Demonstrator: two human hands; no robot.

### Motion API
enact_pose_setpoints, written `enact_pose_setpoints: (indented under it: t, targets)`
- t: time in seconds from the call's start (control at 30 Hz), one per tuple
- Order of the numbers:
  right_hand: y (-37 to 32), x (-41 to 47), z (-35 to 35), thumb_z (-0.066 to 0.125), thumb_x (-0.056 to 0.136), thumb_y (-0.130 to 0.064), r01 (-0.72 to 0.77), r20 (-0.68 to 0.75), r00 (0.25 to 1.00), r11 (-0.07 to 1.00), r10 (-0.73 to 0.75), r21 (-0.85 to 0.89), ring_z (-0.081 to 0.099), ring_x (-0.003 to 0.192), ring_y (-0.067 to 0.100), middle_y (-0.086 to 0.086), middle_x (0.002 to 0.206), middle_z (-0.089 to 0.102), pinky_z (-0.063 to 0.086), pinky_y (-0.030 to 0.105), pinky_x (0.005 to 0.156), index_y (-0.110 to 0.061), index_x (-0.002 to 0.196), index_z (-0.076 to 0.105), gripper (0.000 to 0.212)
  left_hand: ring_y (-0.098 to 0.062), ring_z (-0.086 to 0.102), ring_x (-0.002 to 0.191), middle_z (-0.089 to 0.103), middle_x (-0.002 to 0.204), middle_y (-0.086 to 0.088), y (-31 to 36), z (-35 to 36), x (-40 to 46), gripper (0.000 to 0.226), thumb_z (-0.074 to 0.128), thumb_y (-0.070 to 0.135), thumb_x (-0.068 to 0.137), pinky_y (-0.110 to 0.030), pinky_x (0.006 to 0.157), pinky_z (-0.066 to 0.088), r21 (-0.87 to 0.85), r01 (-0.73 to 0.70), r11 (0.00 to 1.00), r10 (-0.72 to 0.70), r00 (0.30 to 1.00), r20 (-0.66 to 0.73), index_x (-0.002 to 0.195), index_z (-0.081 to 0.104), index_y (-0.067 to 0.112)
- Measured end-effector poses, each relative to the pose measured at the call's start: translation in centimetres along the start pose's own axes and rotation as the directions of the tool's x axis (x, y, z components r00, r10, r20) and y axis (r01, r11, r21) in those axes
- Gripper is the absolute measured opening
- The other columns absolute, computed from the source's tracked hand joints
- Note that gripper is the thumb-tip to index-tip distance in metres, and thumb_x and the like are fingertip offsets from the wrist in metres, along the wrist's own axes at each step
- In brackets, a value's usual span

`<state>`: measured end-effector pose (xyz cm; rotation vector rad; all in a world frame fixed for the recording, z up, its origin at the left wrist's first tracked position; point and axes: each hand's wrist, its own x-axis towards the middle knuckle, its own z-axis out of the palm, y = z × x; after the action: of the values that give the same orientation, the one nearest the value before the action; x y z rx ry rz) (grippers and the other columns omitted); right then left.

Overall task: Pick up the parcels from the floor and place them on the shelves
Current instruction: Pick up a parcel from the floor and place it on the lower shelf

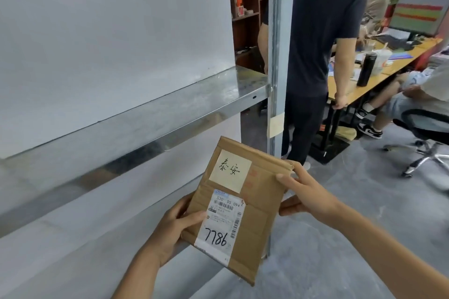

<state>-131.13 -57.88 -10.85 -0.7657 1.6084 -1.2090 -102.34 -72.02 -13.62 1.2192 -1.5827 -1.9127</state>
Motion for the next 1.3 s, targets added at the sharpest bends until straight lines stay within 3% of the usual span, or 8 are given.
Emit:
enact_pose_setpoints:
  t: [0.1, 0.3, 0.53, 0.7, 0.87, 1.0, 1.1, 1.3]
  targets:
    - [0.7, 3.4, -0.7, 0.051, 0.102, -0.048, -0.015, 0.005, 1.000, 0.999, 0.015, 0.034, 0.079, 0.085, 0.040, 0.014, 0.125, 0.058, 0.065, 0.051, 0.083, -0.039, 0.134, 0.046, 0.033, -0.035, 0.075, 0.108, 0.082, 0.113, -0.009, 0.5, 0.6, 1.9, 0.042, 0.075, 0.034, 0.086, -0.046, 0.086, 0.061, -0.025, 0.017, 1.000, -0.020, 0.992, -0.128, 0.127, 0.071, 0.029]
    - [2.0, 8.7, 2.6, 0.041, 0.106, -0.046, -0.031, -0.092, 0.995, 0.999, 0.033, 0.025, 0.074, 0.073, 0.027, 0.010, 0.118, 0.057, 0.065, 0.049, 0.083, -0.026, 0.133, 0.042, 0.033, -0.039, 0.078, 0.091, 0.083, 0.093, -0.015, 1.1, -0.4, 7.6, 0.031, 0.077, 0.031, 0.089, -0.051, 0.079, 0.064, -0.065, 0.007, 0.998, -0.035, 0.898, -0.438, 0.113, 0.069, 0.013]
    - [0.6, 12.6, 5.6, 0.042, 0.107, -0.040, -0.064, -0.191, 0.979, 0.997, 0.070, 0.042, 0.066, 0.078, 0.027, 0.005, 0.097, 0.058, 0.065, 0.044, 0.075, -0.021, 0.130, 0.039, 0.029, -0.036, 0.077, 0.083, 0.078, 0.098, -0.023, 1.3, -1.3, 13.0, 0.037, 0.084, 0.011, 0.081, -0.043, 0.069, 0.062, -0.083, 0.024, 0.996, -0.066, 0.835, -0.546, 0.109, 0.060, 0.005]
    - [2.9, 14.7, 5.8, 0.051, 0.103, -0.025, -0.109, -0.288, 0.953, 0.993, 0.093, -0.040, 0.066, 0.088, 0.025, 0.009, 0.105, 0.065, 0.061, 0.055, 0.083, -0.024, 0.136, 0.040, 0.035, -0.026, 0.075, 0.080, 0.076, 0.096, -0.011, 1.1, 0.1, 15.2, 0.049, 0.085, 0.002, 0.078, -0.033, 0.063, 0.057, -0.057, 0.054, 0.997, -0.076, 0.838, -0.540, 0.117, 0.056, 0.007]
    - [3.7, 13.1, 6.4, 0.053, 0.103, -0.022, -0.090, -0.248, 0.965, 0.996, 0.080, -0.029, 0.066, 0.101, 0.016, -0.013, 0.114, 0.063, 0.057, 0.051, 0.097, -0.041, 0.112, 0.051, 0.021, -0.024, 0.079, 0.081, 0.081, 0.101, -0.012, -0.3, 0.8, 16.2, 0.043, 0.085, 0.019, 0.082, -0.027, 0.054, 0.060, -0.039, 0.078, 0.996, -0.086, 0.810, -0.581, 0.117, 0.065, 0.004]
    - [3.3, 12.8, 6.0, 0.051, 0.105, -0.022, -0.083, -0.190, 0.977, 0.994, 0.094, 0.064, 0.061, 0.117, 0.022, -0.026, 0.113, 0.056, 0.052, 0.048, 0.106, -0.045, 0.145, 0.038, 0.047, -0.032, 0.072, 0.100, 0.073, 0.120, -0.014, 0.3, 1.8, 16.7, 0.036, 0.067, 0.031, 0.099, -0.044, 0.075, 0.065, 0.054, 0.128, 0.990, -0.073, 0.812, -0.580, 0.130, 0.058, 0.014]
    - [3.1, 13.0, 5.5, 0.048, 0.106, -0.018, -0.070, -0.138, 0.986, 0.988, 0.089, 0.136, 0.057, 0.123, 0.023, -0.018, 0.121, 0.061, 0.049, 0.048, 0.110, -0.045, 0.138, 0.041, 0.042, -0.030, 0.068, 0.114, 0.070, 0.133, -0.011, 0.5, 1.6, 16.9, 0.037, 0.059, 0.028, 0.103, -0.051, 0.100, 0.058, 0.069, 0.128, 0.989, -0.079, 0.869, -0.488, 0.140, 0.055, 0.020]
    - [2.8, 12.9, 4.5, 0.047, 0.107, -0.018, -0.075, -0.045, 0.995, 0.972, 0.087, 0.223, 0.051, 0.132, 0.026, 0.000, 0.144, 0.054, 0.042, 0.053, 0.116, -0.044, 0.135, 0.044, 0.038, -0.028, 0.065, 0.120, 0.070, 0.133, -0.004, 0.9, 0.9, 14.8, 0.033, 0.050, 0.032, 0.107, -0.048, 0.095, 0.058, -0.214, 0.091, 0.973, -0.150, 0.950, -0.275, 0.139, 0.055, 0.038]
